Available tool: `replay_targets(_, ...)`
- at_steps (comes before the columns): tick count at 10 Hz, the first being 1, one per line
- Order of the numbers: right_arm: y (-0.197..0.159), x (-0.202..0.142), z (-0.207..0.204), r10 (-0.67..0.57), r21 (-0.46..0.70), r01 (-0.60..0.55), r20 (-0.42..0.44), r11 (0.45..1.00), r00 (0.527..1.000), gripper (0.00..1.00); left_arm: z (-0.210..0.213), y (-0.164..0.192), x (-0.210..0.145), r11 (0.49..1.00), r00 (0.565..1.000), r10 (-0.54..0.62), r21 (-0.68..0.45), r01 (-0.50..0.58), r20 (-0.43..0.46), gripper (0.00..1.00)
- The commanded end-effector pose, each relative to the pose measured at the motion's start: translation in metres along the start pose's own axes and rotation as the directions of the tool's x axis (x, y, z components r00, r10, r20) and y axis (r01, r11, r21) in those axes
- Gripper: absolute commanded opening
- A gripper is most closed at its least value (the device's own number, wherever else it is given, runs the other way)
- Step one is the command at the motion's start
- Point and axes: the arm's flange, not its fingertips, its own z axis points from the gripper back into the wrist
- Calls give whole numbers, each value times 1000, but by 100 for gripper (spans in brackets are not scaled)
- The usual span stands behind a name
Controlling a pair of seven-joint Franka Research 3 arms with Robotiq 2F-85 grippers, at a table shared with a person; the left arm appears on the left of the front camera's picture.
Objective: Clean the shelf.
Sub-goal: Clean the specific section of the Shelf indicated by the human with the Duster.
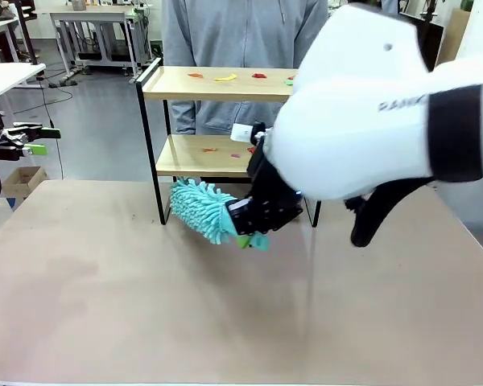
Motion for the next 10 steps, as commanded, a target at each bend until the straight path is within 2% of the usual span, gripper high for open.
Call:
replay_targets(1,31,18,-23,-70,-44,73,67,996,995,13,0,-1,2,1000,1000,-4,-1,4,1,100)
replay_targets(3,52,29,-46,-150,-73,158,101,985,984,13,0,-1,2,1000,1000,-4,-1,4,1,100)
replay_targets(5,63,39,-63,-184,-87,195,124,977,975,13,0,-1,2,1000,1000,-4,-1,4,1,100)
replay_targets(6,67,39,-65,-195,-93,203,90,975,977,13,0,-1,2,1000,1000,-4,-1,4,1,100)
replay_targets(7,46,21,-53,-152,-60,157,86,986,985,13,0,-1,2,1000,1000,-4,-1,4,1,100)
replay_targets(10,48,26,-61,-170,-68,175,79,982,982,13,0,-1,2,1000,1000,-4,-1,4,1,100)
